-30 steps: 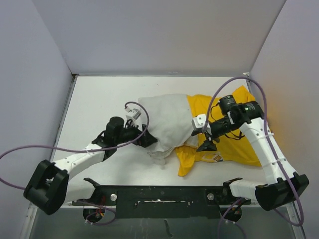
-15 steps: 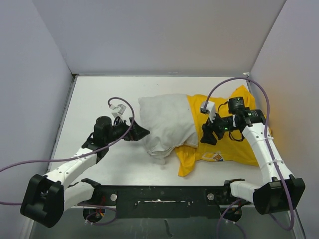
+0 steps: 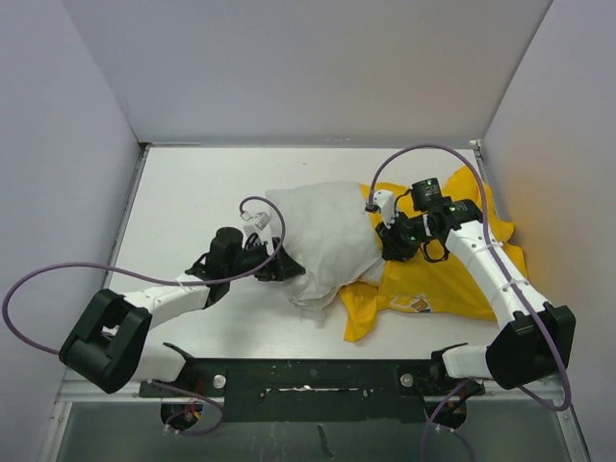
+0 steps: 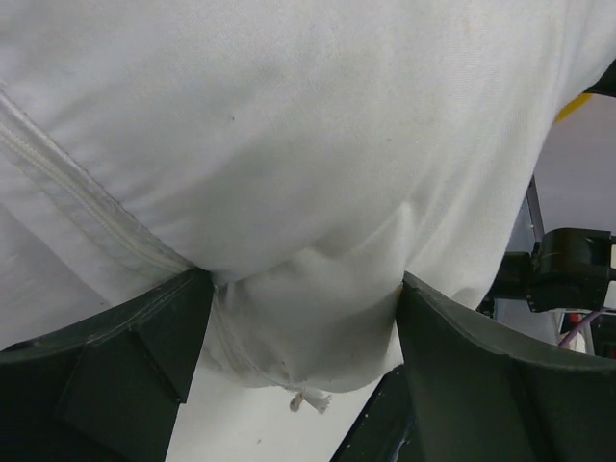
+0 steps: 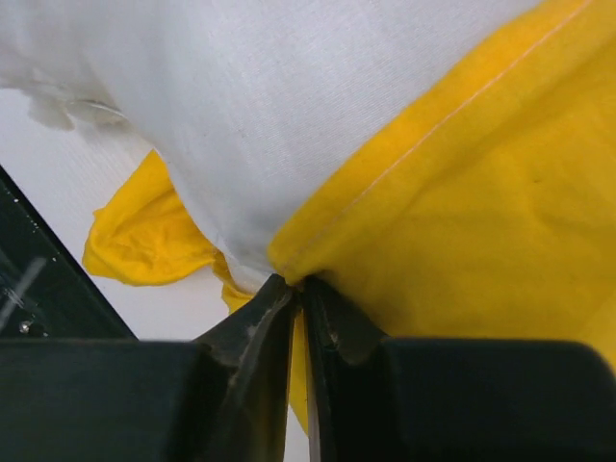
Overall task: Put the pillow into the pillowcase
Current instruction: Stuff the pillow into the pillowcase.
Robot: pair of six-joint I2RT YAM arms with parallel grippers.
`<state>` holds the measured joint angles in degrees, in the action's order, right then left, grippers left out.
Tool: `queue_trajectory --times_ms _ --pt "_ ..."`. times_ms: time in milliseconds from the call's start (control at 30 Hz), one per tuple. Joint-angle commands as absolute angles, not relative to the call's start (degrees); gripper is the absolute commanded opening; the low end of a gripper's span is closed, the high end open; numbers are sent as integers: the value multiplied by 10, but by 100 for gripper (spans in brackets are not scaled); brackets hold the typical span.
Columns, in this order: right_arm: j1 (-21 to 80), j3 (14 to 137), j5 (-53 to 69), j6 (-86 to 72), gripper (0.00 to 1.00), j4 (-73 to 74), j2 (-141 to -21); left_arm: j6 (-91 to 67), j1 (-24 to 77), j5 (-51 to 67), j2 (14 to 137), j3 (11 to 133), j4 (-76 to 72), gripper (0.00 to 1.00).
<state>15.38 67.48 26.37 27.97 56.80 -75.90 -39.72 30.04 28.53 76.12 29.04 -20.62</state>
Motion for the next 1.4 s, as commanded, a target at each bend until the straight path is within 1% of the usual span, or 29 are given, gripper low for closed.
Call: queue_trajectory --times_ms 0,33,100,133,200,267,333,400,533,667,767,900,1000,1100,1133,1200,1300,1367 --pt "158 709 206 272 5 532 -747 -391 305 305 794 315 -272 68" --pt "159 711 218 279 1 537 -745 -390 305 313 802 316 -282 64" --pt "158 717 286 309 0 562 -737 -385 305 334 817 319 -303 54" --pt "157 720 333 335 0 576 -731 -381 305 346 823 320 -318 47" --pt "161 736 491 420 0 633 -722 -363 310 363 831 323 -348 38" --pt "172 756 561 474 0 665 -722 -333 319 366 829 328 -354 30" --pt "186 787 568 482 0 672 -741 -303 331 365 820 331 -356 20" --pt "193 824 552 464 0 668 -778 -281 344 365 811 335 -360 13" --pt "212 920 542 407 0 638 -854 -236 381 363 812 356 -360 7" --pt "262 1026 579 386 0 645 -917 -229 394 366 837 392 -366 5" --pt "282 1025 588 381 0 643 -941 -234 408 367 854 402 -401 4" --pt "270 896 509 373 0 602 -920 -240 426 386 874 383 -440 5" --pt "246 776 445 446 0 617 -870 -250 424 376 882 327 -488 7" --pt "223 698 411 531 1 665 -821 -262 421 381 898 294 -513 11" --pt "217 683 404 549 3 682 -808 -267 421 386 903 288 -519 13" --pt "187 671 416 587 14 726 -784 -284 418 398 908 281 -523 19" --pt "129 709 472 642 27 796 -751 -312 410 397 873 268 -495 34" --pt "98 754 506 663 35 830 -738 -319 400 382 816 260 -432 45"
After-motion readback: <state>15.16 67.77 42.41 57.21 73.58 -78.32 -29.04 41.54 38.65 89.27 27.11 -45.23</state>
